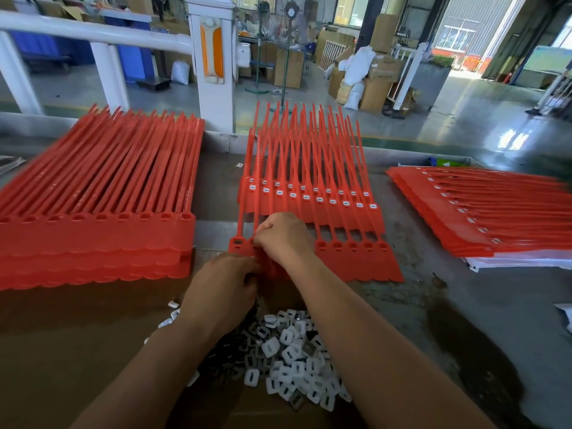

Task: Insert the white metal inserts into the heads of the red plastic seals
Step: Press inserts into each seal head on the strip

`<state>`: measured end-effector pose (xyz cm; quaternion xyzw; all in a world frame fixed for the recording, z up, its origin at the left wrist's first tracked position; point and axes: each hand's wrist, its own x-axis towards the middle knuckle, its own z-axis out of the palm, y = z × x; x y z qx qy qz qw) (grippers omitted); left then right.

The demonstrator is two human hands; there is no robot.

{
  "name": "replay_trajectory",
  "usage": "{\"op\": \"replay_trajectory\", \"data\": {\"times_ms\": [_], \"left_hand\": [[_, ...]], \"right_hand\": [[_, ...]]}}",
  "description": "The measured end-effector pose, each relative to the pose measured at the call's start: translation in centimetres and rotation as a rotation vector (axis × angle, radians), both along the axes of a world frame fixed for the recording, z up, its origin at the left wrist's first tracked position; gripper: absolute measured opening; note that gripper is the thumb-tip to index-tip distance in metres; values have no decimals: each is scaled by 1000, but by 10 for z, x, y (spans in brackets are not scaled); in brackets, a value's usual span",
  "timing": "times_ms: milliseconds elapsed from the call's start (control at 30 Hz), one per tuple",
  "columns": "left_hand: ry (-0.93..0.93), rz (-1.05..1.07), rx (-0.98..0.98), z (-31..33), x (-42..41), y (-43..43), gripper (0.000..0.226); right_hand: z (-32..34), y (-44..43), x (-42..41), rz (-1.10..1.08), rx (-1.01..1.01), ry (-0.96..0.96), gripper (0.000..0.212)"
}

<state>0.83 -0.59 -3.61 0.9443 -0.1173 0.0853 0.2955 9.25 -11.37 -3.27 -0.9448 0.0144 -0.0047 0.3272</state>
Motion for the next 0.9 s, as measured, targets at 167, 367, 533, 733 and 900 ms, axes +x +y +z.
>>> {"op": "replay_trajectory", "data": {"times_ms": [167, 367, 533, 733, 900], "left_hand": [[-21, 6, -23, 1, 0, -1, 27], [-19, 2, 0, 1, 1, -1, 29], [-8, 17, 17, -1, 3, -1, 31], [5, 25, 30, -3, 4, -1, 32], [10, 22, 30, -3, 5, -1, 33]], "right_hand": [[8, -16, -11, 188, 115, 17, 12], [24, -52, -45, 388, 75, 68, 13], [35, -69, -70, 507, -66, 143, 11], [34, -83, -78, 519, -167, 143, 10], [35, -99, -77, 474, -125, 216, 17]]}}
